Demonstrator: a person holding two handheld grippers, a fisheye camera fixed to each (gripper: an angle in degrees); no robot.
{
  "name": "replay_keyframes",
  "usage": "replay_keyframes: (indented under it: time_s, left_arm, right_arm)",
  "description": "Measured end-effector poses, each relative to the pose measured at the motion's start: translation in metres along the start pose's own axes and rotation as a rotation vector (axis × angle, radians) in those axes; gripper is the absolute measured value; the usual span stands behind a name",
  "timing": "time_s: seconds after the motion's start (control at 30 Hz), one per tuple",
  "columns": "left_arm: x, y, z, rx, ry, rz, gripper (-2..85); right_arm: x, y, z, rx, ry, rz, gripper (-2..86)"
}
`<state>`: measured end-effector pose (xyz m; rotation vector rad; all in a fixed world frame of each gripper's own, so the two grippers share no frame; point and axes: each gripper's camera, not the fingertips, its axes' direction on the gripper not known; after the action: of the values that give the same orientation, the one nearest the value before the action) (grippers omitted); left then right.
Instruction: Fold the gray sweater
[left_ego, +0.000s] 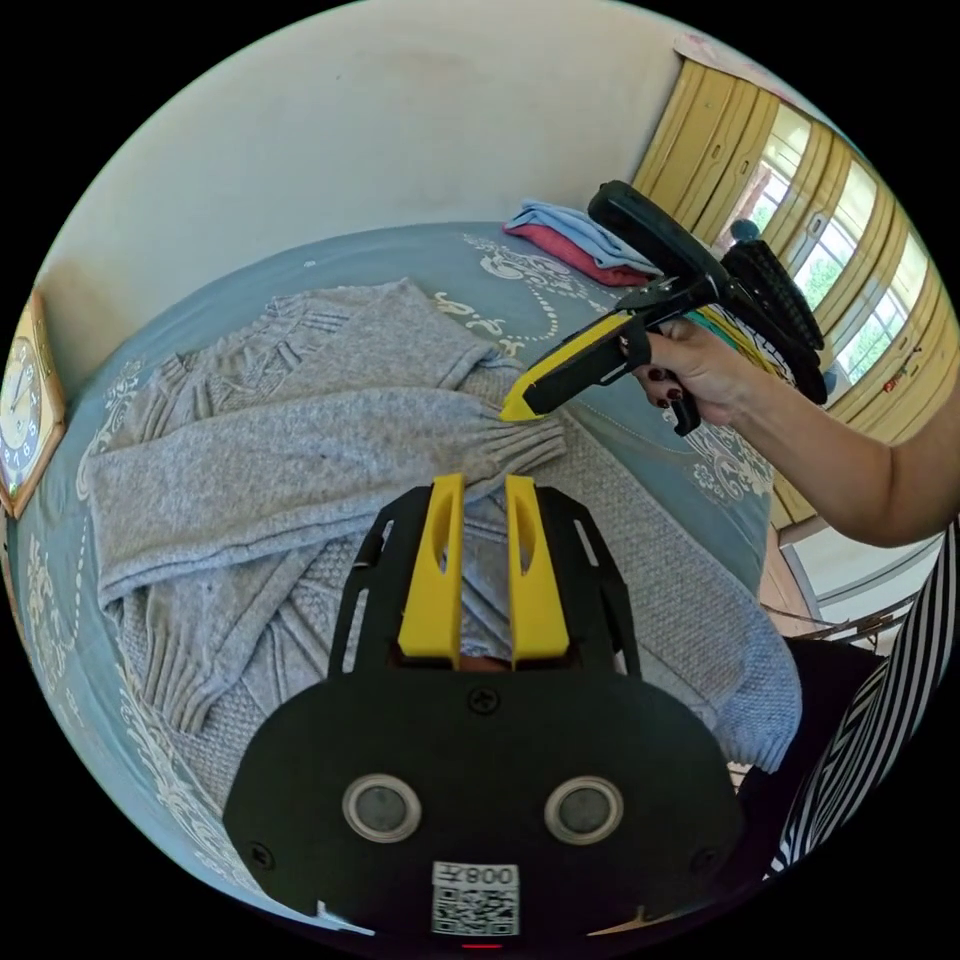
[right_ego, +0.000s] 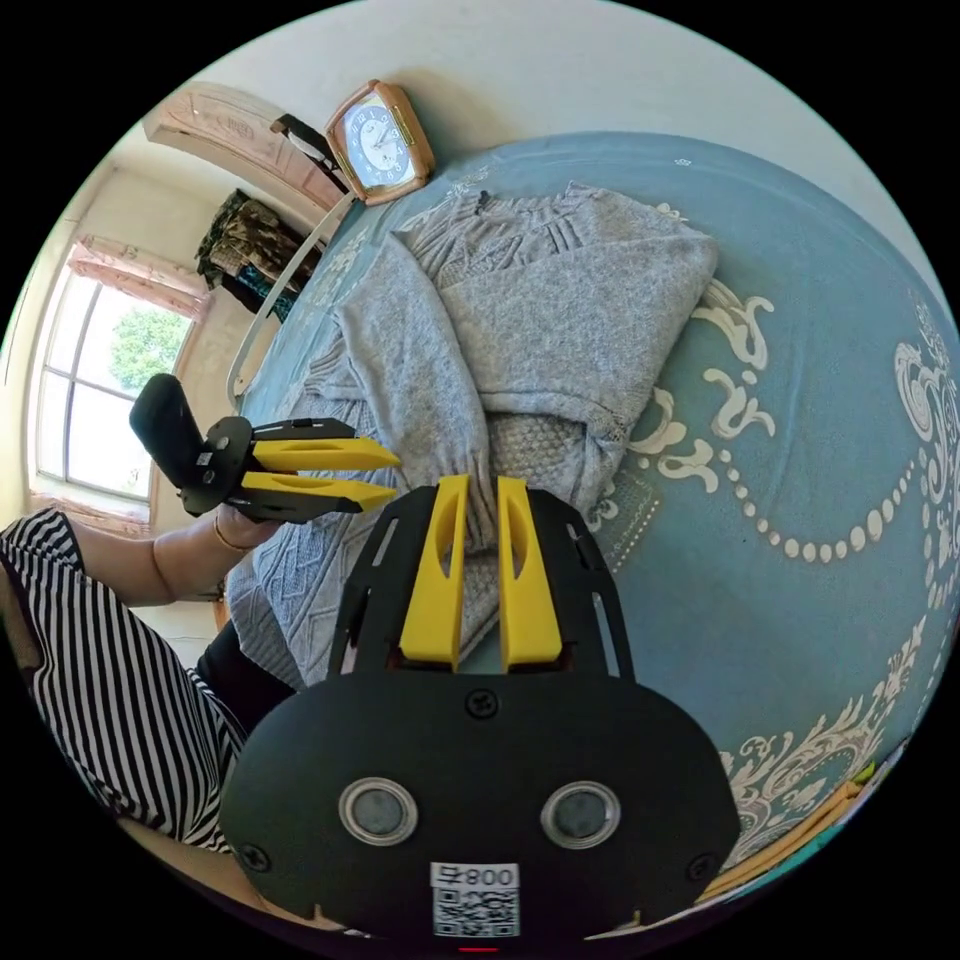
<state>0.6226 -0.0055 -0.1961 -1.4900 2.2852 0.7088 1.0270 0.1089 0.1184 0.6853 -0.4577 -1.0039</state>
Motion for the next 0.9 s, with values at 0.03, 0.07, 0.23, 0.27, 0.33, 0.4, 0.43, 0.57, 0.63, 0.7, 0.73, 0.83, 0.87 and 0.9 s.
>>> replay_keyframes:
  time_s: [0.03,0.07,0.23,0.27,0.33,0.4,0.43,0.57,0.63,0.7,0.73,0.83,0.87,0.9]
  left_arm:
    - [-0.007,0.001,0.003,-0.018,0.016,-0.025,6.4]
    - [-0.011,0.002,0.005,-0.028,0.025,-0.039,6.0]
    - [-0.016,0.0,0.0,-0.012,0.02,-0.032,4.3]
    - [-0.016,-0.001,-0.004,0.007,0.027,-0.021,4.0]
    - [-0.016,-0.002,-0.005,0.012,0.023,-0.01,3.6]
    - [-0.019,-0.001,-0.001,-0.017,0.013,-0.017,3.4]
    - [-0.023,0.001,-0.001,-0.022,0.03,-0.03,3.3]
    - [-0.048,0.018,-0.038,0.071,-0.005,-0.102,3.0]
    - [-0.07,0.031,-0.058,0.107,-0.076,-0.164,2.8]
    - [-0.097,0.045,-0.074,0.117,-0.175,-0.25,2.4]
    - [-0.118,0.054,-0.082,0.103,-0.24,-0.315,2.0]
    - [-0.166,0.074,-0.094,0.086,-0.33,-0.453,1.1]
    - [-0.181,0.081,-0.095,0.076,-0.351,-0.481,0.8]
    - [-0.188,0.084,-0.094,0.059,-0.359,-0.49,0.7]
  right_arm:
    - [-0.003,0.002,0.006,0.0,0.004,-0.004,4.9]
    - [-0.006,0.005,0.008,0.001,0.021,-0.008,4.2]
    - [-0.012,0.018,0.001,0.034,0.024,-0.033,2.8]
    - [-0.013,0.023,-0.003,0.051,0.053,-0.037,2.7]
    - [-0.011,0.029,-0.004,0.072,0.104,-0.031,2.6]
    - [-0.002,0.031,0.008,0.049,0.077,-0.012,2.7]
    - [0.004,0.032,0.018,0.02,0.05,0.001,2.8]
    - [0.004,0.048,0.015,0.095,0.118,0.032,2.5]
    - [0.005,0.055,0.009,0.147,0.143,0.062,2.1]
    - [0.005,0.062,0.007,0.193,0.128,0.067,1.8]
    - [0.003,0.064,0.009,0.215,0.101,0.051,1.5]
    - [-0.003,0.061,0.031,0.175,0.081,0.012,0.7]
    - [-0.001,0.059,0.044,0.136,0.098,0.003,0.4]
    - [0.001,0.058,0.052,0.116,0.115,0.002,0.3]
